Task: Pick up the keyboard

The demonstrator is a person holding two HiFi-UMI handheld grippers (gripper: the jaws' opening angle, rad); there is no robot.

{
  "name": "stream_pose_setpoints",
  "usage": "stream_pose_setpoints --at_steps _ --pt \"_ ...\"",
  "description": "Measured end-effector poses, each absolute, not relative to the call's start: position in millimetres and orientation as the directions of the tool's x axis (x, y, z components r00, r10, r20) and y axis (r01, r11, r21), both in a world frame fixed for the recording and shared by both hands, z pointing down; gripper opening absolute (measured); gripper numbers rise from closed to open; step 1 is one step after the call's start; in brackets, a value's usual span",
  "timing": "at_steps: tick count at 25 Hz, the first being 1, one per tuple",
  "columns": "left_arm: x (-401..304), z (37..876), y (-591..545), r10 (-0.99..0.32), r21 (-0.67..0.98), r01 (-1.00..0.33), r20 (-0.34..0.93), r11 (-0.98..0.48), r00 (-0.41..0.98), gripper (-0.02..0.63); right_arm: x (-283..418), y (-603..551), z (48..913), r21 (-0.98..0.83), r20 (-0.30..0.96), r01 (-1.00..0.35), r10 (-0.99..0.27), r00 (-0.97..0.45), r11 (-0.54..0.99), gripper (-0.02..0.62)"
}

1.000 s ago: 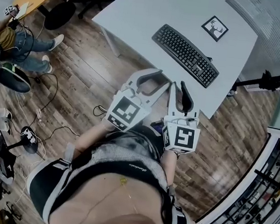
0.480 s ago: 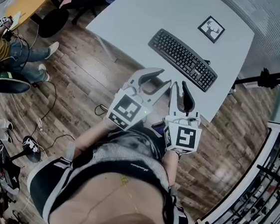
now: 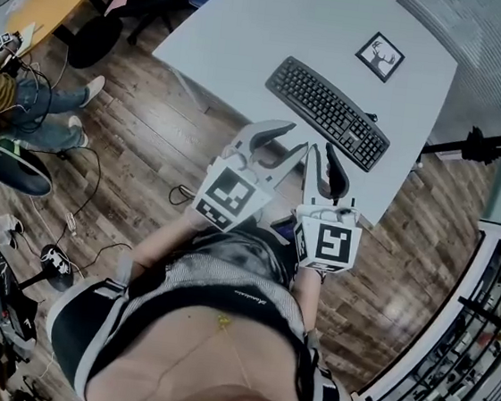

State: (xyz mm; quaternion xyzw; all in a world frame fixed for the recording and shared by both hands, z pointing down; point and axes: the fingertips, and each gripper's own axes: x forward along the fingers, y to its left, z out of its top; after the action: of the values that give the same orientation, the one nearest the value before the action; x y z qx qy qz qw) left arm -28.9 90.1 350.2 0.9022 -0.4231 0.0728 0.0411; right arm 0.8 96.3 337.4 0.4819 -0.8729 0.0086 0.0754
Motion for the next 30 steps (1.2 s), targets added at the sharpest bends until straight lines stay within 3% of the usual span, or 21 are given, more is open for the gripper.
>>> stream_pose_setpoints --at_steps 30 --pt "-37 360 43 -0.780 0.040 -0.795 0.169 -0.606 0.603 0.115 5 51 349 0.054 0.155 -0.845 -0.840 -0.519 0.532 0.086"
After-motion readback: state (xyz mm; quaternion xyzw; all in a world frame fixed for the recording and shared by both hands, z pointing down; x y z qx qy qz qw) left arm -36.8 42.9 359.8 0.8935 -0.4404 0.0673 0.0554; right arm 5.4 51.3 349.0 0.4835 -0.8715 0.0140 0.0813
